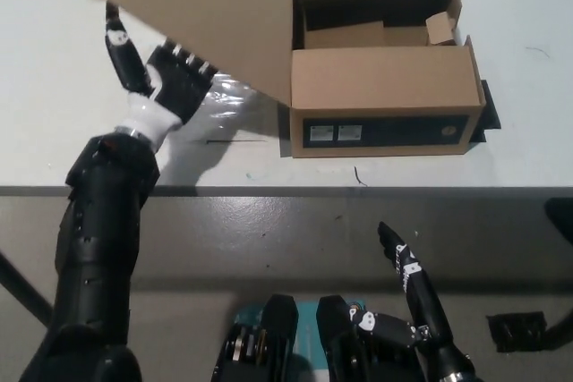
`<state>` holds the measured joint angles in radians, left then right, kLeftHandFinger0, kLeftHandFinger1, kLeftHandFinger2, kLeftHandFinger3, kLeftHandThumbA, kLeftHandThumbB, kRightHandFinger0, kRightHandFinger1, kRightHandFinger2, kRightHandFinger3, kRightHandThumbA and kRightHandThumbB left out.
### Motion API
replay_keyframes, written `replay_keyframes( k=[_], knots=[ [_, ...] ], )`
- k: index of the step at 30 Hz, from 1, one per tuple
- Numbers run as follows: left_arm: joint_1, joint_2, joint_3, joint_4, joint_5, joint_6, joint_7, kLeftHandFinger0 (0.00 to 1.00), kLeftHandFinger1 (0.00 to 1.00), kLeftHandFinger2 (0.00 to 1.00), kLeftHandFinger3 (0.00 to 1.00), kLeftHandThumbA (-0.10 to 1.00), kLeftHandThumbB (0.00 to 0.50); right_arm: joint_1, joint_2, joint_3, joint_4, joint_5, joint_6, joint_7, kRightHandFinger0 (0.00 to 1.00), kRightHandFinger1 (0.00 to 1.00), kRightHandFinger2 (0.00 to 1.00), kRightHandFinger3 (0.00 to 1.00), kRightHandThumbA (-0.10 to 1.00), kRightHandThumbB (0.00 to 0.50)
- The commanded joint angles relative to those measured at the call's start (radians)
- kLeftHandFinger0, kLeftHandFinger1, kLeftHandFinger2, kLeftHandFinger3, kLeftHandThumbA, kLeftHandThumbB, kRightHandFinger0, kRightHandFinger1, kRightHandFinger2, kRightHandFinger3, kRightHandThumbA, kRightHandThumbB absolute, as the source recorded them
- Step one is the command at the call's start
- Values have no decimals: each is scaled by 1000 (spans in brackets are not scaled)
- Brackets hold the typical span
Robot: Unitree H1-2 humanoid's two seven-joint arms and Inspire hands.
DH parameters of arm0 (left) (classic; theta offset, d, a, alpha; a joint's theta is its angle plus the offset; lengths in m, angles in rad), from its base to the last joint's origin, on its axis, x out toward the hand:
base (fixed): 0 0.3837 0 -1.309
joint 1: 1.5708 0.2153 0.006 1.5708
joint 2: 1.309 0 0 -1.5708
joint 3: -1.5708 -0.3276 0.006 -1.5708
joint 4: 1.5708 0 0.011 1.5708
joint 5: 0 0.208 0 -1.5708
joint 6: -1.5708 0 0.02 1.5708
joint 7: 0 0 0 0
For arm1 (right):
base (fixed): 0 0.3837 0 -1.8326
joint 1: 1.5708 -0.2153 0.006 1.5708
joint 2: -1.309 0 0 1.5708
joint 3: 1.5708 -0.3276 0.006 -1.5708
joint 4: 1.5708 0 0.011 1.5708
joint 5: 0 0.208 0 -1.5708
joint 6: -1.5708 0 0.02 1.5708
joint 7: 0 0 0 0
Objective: A small storge box is placed at the center of the table and the robot uses its left hand to push the lid and close it
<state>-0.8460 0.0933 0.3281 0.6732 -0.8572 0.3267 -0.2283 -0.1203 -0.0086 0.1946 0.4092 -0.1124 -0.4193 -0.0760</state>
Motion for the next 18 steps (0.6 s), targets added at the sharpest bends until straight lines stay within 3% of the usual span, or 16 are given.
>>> replay_keyframes(
  k=[1, 6, 12, 18],
  knots=[
    [-65, 1, -28, -72, 49, -25, -51, 1000, 1000, 1000, 1000, 1000, 406, -14, -2, 11, -27, -3, -51, -9, 1000, 1000, 1000, 1000, 1000, 359],
    [-40, 0, -169, -252, 191, -39, -31, 1000, 1000, 1000, 1000, 1000, 414, -3, -9, 16, -37, -8, -51, -6, 1000, 1000, 1000, 1000, 1000, 364],
    [-10, 4, -319, -396, 350, -71, -4, 1000, 1000, 1000, 1000, 1000, 363, 9, -7, 21, -35, -3, -51, -4, 1000, 1000, 1000, 1000, 1000, 370],
    [-9, 15, -466, -412, 493, -108, -28, 1000, 1000, 1000, 1000, 1000, 401, 3, -9, 22, -31, -14, -51, -15, 1000, 1000, 1000, 1000, 1000, 381]
  ],
)
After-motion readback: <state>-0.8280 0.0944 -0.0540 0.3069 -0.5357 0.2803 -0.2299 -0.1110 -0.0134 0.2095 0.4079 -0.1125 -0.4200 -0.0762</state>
